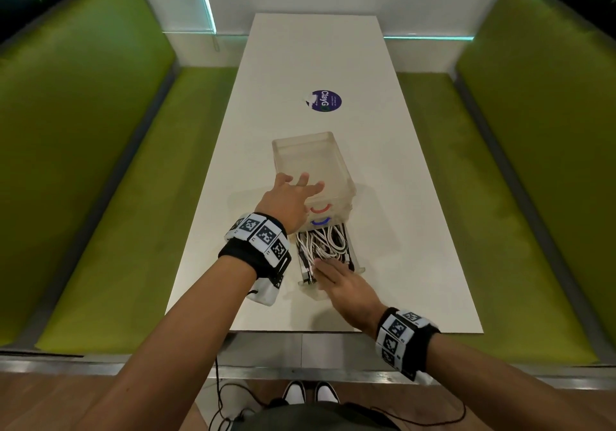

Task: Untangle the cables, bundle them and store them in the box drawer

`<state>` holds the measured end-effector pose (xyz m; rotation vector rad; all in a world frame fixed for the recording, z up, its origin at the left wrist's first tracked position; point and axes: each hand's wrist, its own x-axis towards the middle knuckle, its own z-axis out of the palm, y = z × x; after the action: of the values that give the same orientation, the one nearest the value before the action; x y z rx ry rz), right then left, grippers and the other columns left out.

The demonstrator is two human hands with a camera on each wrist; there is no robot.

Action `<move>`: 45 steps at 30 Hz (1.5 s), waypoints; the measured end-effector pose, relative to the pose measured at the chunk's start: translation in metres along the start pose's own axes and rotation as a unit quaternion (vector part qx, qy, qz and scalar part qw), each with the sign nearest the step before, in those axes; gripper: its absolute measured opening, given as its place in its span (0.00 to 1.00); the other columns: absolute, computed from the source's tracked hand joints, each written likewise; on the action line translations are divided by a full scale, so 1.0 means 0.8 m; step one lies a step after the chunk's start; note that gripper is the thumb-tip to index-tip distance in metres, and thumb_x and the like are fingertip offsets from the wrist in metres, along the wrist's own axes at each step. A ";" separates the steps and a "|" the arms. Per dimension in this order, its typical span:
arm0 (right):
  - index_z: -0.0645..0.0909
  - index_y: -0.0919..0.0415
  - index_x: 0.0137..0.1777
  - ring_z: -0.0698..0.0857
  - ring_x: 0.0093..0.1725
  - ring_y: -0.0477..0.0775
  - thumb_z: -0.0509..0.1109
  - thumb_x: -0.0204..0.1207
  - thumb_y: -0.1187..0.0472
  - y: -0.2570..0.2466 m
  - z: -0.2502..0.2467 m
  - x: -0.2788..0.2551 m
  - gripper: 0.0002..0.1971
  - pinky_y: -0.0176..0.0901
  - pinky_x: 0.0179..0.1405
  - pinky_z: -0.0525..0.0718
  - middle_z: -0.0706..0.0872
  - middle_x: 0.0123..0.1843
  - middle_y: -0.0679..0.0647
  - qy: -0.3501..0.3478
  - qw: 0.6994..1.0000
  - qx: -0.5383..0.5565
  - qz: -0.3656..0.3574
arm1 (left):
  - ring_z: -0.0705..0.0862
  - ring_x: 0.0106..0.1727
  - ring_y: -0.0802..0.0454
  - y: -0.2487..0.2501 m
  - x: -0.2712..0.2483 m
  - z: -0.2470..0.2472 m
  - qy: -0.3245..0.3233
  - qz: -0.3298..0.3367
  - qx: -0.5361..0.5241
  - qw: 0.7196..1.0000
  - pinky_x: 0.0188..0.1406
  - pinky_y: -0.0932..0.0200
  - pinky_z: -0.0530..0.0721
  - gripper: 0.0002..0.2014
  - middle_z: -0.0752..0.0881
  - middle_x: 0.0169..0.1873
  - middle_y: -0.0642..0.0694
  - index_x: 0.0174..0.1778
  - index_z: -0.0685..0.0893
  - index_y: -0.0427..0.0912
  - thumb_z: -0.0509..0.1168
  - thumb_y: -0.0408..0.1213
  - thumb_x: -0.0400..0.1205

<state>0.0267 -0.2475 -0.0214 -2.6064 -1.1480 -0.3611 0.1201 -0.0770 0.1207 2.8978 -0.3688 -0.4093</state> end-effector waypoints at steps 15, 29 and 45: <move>0.78 0.56 0.66 0.76 0.71 0.73 0.79 0.64 0.68 0.024 -0.001 0.022 0.29 0.61 0.53 0.88 0.80 0.69 0.64 -0.113 0.990 0.022 0.085 | 0.52 0.82 0.44 -0.002 0.009 -0.004 -0.006 -0.001 -0.008 1.000 0.65 0.47 0.77 0.31 0.59 0.83 0.52 0.81 0.59 0.61 0.57 0.31 0.85; 0.85 0.62 0.51 0.81 0.49 0.61 0.79 0.59 0.71 0.023 -0.006 0.076 0.19 0.47 0.37 0.83 0.84 0.53 0.58 -0.023 0.990 0.003 0.140 | 0.51 0.82 0.44 0.000 0.010 -0.011 -0.016 -0.001 -0.002 1.000 0.60 0.50 0.78 0.31 0.58 0.82 0.53 0.81 0.59 0.60 0.55 0.30 0.84; 0.87 0.59 0.37 0.84 0.30 0.56 0.86 0.49 0.68 0.049 -0.017 0.095 0.16 0.37 0.24 0.78 0.86 0.33 0.52 0.009 0.982 -0.004 0.187 | 0.51 0.82 0.45 -0.002 0.008 -0.011 -0.015 -0.002 -0.020 1.000 0.63 0.49 0.78 0.31 0.58 0.82 0.53 0.81 0.61 0.59 0.55 0.28 0.84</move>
<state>0.1038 -0.2260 0.0103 -2.7406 -0.6289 -0.3045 0.1290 -0.0759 0.1274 2.8566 -0.3543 -0.4570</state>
